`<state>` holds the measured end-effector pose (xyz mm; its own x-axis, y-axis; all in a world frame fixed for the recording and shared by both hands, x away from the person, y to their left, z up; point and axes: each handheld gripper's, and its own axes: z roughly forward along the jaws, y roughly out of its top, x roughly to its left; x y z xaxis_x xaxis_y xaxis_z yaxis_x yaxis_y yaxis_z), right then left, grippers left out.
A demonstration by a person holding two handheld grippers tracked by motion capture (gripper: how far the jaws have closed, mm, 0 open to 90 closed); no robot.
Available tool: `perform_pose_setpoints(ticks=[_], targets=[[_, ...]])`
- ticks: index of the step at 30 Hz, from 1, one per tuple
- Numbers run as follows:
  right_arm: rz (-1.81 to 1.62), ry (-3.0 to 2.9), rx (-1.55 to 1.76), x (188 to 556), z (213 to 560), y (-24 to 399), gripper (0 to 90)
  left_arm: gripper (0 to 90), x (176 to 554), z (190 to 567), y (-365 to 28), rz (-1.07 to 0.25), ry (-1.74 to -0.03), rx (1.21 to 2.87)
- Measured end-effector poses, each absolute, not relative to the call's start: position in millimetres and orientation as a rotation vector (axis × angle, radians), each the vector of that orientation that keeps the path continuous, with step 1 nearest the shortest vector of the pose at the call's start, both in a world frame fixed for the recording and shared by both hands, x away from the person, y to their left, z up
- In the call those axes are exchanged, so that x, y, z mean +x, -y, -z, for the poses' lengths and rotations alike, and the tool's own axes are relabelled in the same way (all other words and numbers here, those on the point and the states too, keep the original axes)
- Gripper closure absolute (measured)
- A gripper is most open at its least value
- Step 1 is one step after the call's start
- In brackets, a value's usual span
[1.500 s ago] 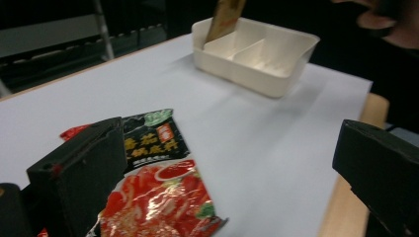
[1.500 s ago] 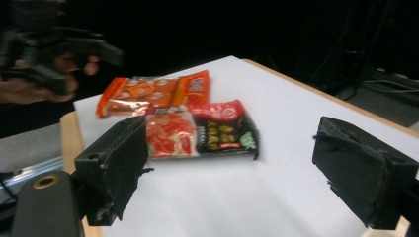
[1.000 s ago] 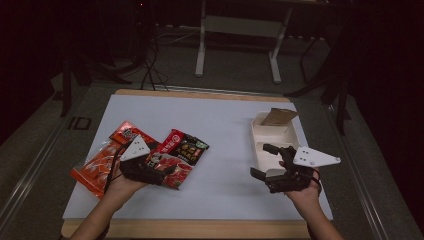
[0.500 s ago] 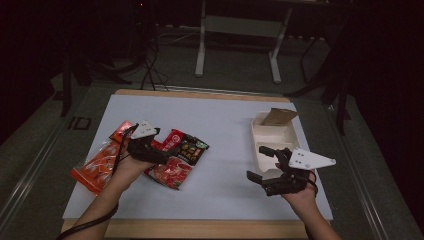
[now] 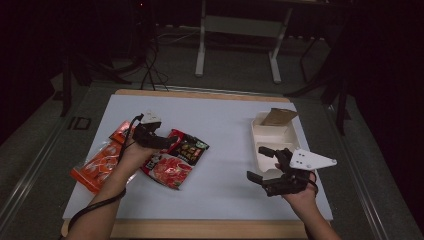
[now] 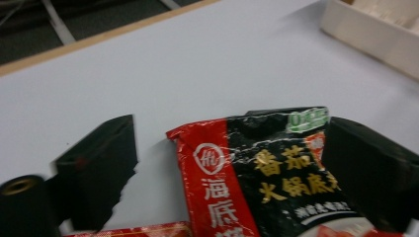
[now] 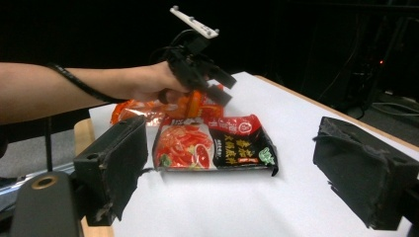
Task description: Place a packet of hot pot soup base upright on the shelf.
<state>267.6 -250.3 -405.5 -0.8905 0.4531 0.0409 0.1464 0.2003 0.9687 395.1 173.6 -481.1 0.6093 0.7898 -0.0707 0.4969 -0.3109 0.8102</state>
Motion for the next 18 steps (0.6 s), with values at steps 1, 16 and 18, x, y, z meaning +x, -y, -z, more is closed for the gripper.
perform_pose_setpoints(ticks=[1, 16, 18], targets=[[-1.748, -2.225, 0.569, 267, 406, 250, 13.3, 15.2, 398, 483, -174, -0.44, -1.033, 1.986], [-1.741, -2.244, 0.574, 269, 408, 252, 13.7, 42.6, 426, 506, -165, -0.417, -1.17, 2.073], [-1.743, -2.249, 0.575, 269, 409, 252, 13.7, 44.5, 428, 508, -165, -0.403, -1.174, 2.082]])
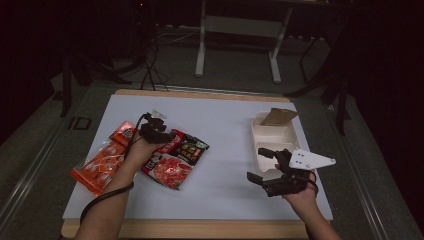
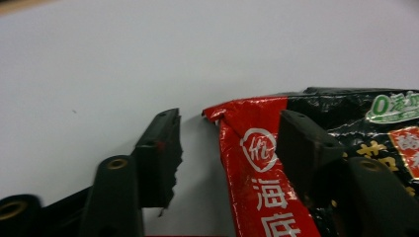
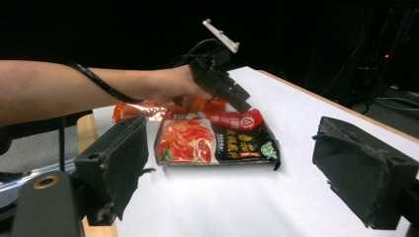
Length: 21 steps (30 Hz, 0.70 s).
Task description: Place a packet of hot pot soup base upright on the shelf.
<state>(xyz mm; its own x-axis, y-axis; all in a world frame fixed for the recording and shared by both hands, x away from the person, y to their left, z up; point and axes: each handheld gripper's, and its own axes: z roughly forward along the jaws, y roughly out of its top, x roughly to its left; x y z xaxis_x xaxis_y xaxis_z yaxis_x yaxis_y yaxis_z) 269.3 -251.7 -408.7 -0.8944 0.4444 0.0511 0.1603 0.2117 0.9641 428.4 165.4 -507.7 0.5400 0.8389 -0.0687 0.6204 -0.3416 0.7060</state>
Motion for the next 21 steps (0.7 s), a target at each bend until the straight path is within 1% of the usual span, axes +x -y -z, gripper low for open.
perform_pose_setpoints(ticks=[6, 9, 11, 13, 14, 16, 17, 18, 20, 21], targets=[[-1.735, -2.26, 0.575, 269, 410, 251, 13.7, 46.1, 437, 516, -162, -0.367, -1.216, 2.122], [-1.732, -2.263, 0.577, 269, 410, 251, 13.7, 49.2, 438, 519, -161, -0.355, -1.216, 2.134], [-1.732, -2.265, 0.579, 270, 411, 251, 13.7, 49.4, 438, 521, -159, -0.356, -1.215, 2.147], [-1.728, -2.268, 0.583, 270, 411, 251, 13.7, 49.6, 440, 523, -157, -0.327, -1.209, 2.159], [-1.728, -2.268, 0.583, 270, 411, 251, 13.7, 51.6, 440, 523, -157, -0.327, -1.209, 2.159], [-1.729, -2.268, 0.587, 271, 412, 251, 13.7, 51.6, 441, 523, -156, -0.323, -1.2, 2.177], [-1.726, -2.268, 0.589, 271, 412, 251, 13.7, 57.6, 442, 524, -154, -0.308, -1.187, 2.194], [-1.726, -2.267, 0.589, 271, 412, 251, 13.7, 58.6, 442, 523, -152, -0.312, -1.182, 2.213], [-1.723, -2.269, 0.588, 271, 412, 251, 13.8, 64.4, 442, 521, -148, -0.323, -1.169, 2.246], [-1.721, -2.27, 0.587, 271, 412, 251, 13.8, 64.7, 442, 520, -146, -0.333, -1.169, 2.267]])
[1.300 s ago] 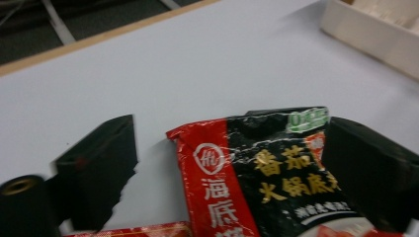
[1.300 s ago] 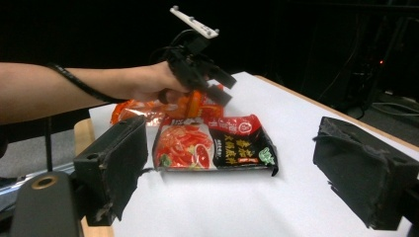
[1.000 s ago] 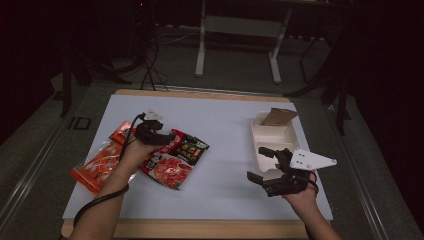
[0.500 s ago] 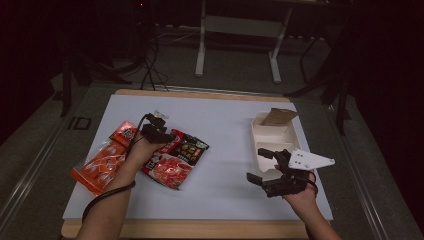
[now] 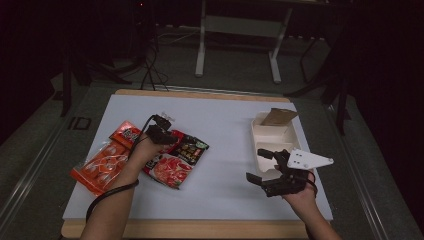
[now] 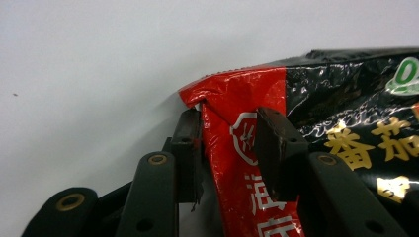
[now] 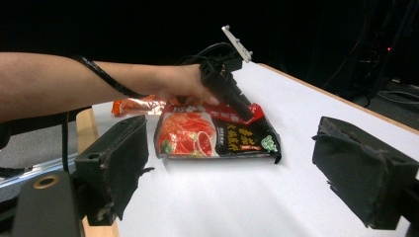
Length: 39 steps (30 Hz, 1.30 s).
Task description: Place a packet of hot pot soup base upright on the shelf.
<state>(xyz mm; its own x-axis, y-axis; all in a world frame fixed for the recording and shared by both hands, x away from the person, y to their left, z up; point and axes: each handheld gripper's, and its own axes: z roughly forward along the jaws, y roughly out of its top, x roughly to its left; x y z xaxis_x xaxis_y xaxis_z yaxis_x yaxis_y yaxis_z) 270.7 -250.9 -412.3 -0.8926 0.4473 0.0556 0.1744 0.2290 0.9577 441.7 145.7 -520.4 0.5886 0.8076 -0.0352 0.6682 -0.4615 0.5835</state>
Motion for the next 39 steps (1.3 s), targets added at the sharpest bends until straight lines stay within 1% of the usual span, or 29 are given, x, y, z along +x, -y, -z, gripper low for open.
perform_pose_setpoints(ticks=[4, 5, 6, 7, 12, 20, 28, 32, 39], targets=[[-1.718, -2.273, 0.591, 272, 413, 251, 13.8, 66.1, 443, 517, -134, -0.377, -1.185, 2.347], [-1.715, -2.273, 0.591, 272, 413, 251, 13.8, 69.2, 443, 516, -133, -0.382, -1.203, 2.344], [-1.718, -2.274, 0.591, 272, 413, 251, 13.8, 81.3, 442, 516, -131, -0.361, -1.205, 2.339], [-1.72, -2.274, 0.594, 272, 413, 251, 13.8, 84.9, 440, 516, -126, -0.398, -1.194, 2.362], [-1.725, -2.278, 0.601, 273, 414, 250, 13.9, 86.4, 440, 514, -123, -0.408, -1.225, 2.374], [-1.722, -2.268, 0.606, 273, 412, 251, 13.9, 87.1, 432, 511, -126, -0.448, -1.193, 2.33], [-1.745, -2.252, 0.61, 273, 409, 255, 11.7, 88.9, 422, 488, -129, -0.425, -1.143, 2.233], [-1.766, -2.232, 0.609, 273, 408, 257, 12.1, 89.4, 411, 471, -130, -0.432, -1.087, 2.197], [-1.745, -2.222, 0.607, 276, 409, 258, 14.1, 89.8, 395, 453, -130, -0.453, -1.022, 2.156]])
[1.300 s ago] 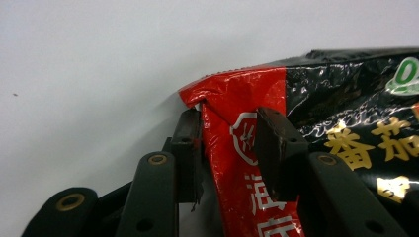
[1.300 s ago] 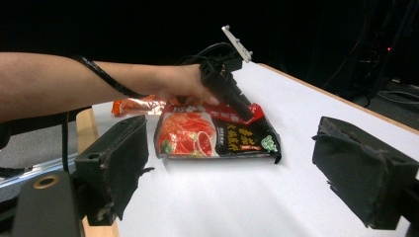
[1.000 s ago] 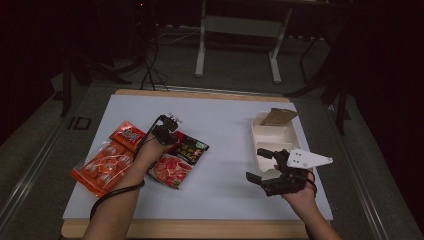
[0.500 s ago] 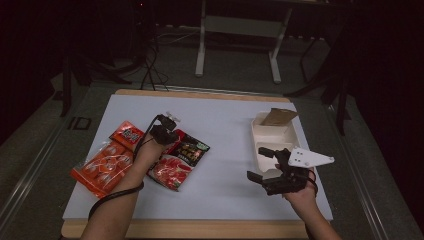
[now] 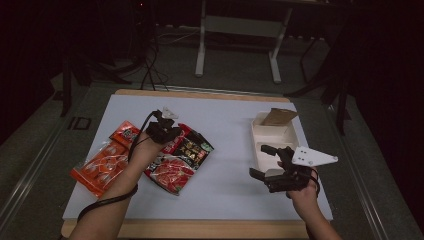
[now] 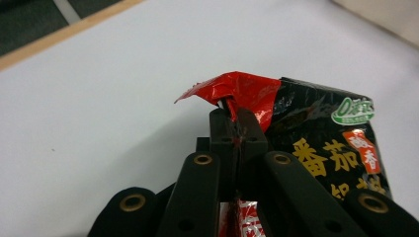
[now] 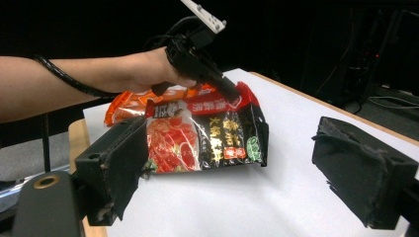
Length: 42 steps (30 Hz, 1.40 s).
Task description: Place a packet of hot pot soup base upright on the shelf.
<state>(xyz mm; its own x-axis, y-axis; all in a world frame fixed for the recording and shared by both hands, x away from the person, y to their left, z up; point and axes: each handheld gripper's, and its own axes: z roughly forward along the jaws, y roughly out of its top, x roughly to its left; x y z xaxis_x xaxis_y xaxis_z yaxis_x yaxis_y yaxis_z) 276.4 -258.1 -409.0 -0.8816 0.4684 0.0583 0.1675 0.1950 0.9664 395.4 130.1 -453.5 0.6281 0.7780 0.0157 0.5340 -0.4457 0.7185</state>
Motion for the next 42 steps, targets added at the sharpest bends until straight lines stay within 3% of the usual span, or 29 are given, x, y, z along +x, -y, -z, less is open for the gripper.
perform_pose_setpoints(ticks=[20, 31, 42], targets=[[-1.763, -2.177, 0.598, 277, 404, 259, 18.4, 89.9, 340, 415, -125, -0.512, -0.825, 2.059], [-1.684, -2.21, 0.666, 275, 397, 254, 10.5, 89.8, 320, 398, -118, -0.524, -0.723, 1.93], [-1.651, -2.164, 0.634, 274, 396, 242, 17.6, 89.8, 309, 384, -110, -0.398, -0.627, 1.706]])
